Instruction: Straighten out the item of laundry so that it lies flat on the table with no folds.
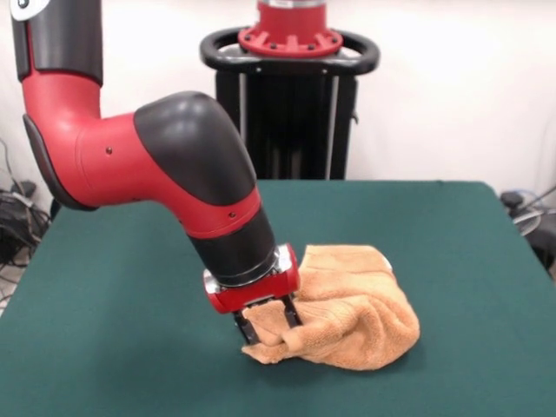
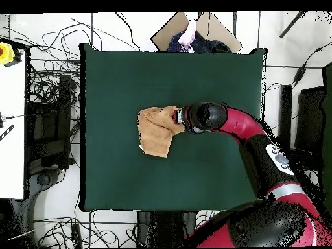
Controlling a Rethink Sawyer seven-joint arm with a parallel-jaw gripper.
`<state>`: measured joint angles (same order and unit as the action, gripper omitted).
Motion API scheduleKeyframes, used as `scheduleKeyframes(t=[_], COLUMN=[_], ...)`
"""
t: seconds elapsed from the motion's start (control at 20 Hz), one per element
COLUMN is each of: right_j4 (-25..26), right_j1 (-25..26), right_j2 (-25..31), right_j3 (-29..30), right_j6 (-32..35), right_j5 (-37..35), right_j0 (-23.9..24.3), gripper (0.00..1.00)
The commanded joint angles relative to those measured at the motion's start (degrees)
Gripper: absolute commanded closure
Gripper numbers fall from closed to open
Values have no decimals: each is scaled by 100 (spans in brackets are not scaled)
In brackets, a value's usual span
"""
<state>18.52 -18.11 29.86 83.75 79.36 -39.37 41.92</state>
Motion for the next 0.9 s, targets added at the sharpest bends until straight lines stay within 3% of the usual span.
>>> scheduleKeyframes(t=[0.05,0.9], right_j4=[106,193], right_j1=[228,692], right_j2=[360,422], right_j3=[-255,-626], right_j6=[-668,-1076], right_j5=[-490,-738], right_j0=[-93,103], gripper=[0,0])
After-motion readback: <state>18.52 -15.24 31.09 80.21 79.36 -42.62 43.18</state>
